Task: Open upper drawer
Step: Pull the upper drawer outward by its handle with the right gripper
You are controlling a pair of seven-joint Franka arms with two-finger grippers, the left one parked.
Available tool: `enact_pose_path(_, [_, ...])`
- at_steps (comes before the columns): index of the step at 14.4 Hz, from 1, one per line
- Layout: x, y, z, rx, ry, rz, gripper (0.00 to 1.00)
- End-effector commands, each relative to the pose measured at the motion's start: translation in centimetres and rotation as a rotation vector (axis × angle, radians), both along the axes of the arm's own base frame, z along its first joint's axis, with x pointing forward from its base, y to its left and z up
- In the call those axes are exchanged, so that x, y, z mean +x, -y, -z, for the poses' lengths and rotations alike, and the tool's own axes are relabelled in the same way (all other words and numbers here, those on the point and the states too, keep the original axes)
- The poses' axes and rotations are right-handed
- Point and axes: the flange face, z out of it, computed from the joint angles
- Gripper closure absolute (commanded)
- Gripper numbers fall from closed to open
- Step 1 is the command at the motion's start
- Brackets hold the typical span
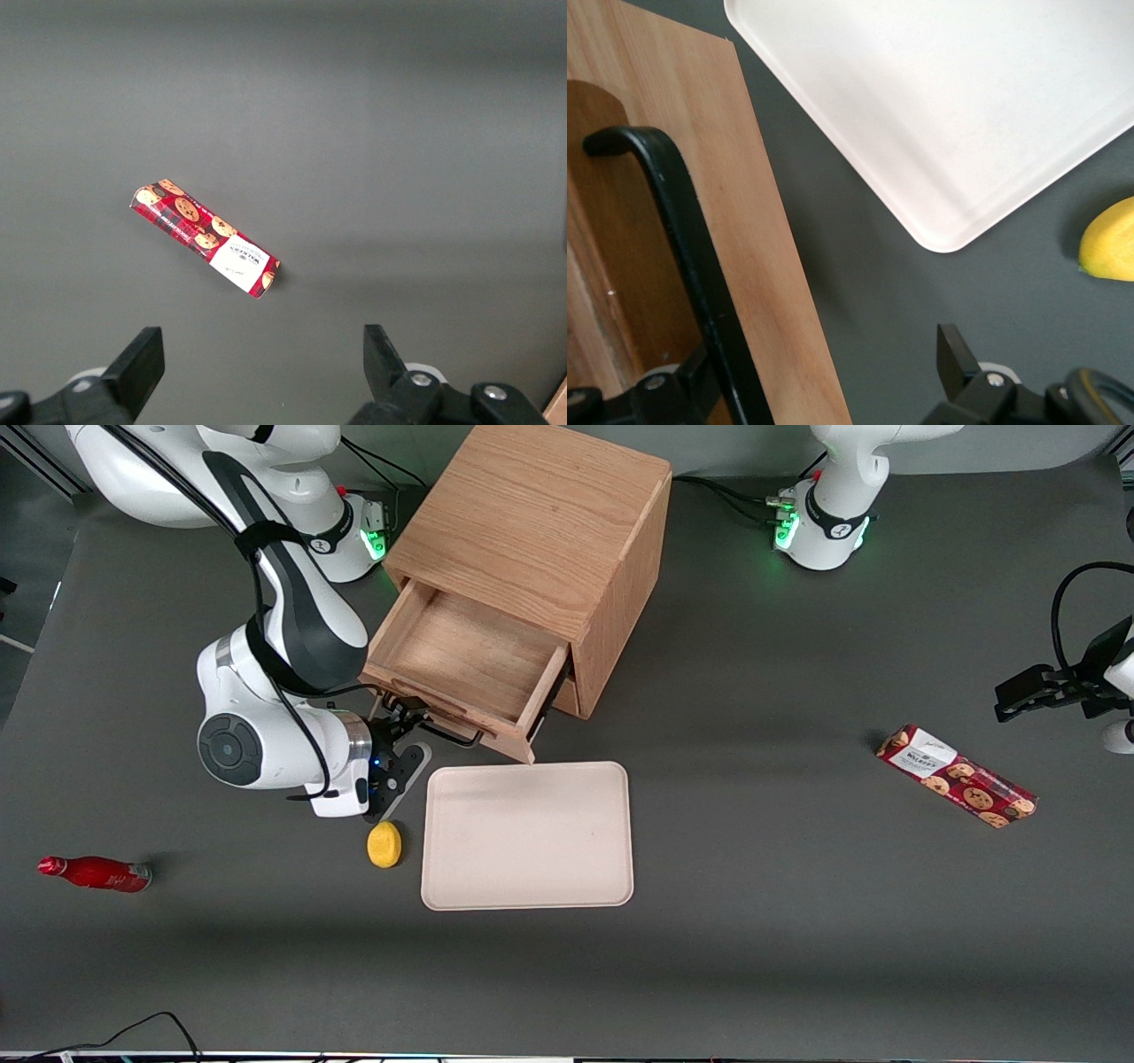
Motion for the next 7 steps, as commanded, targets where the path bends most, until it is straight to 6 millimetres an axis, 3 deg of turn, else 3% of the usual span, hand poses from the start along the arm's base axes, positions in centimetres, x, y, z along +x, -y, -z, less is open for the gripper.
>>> enact_pose_path(1, [1.6,1.0,0.2,-0.005,0.015,-0.039,0.0])
enact_pose_path(7, [2.6,2.6,0.0,-0.038,0.044,-0.054,0.0])
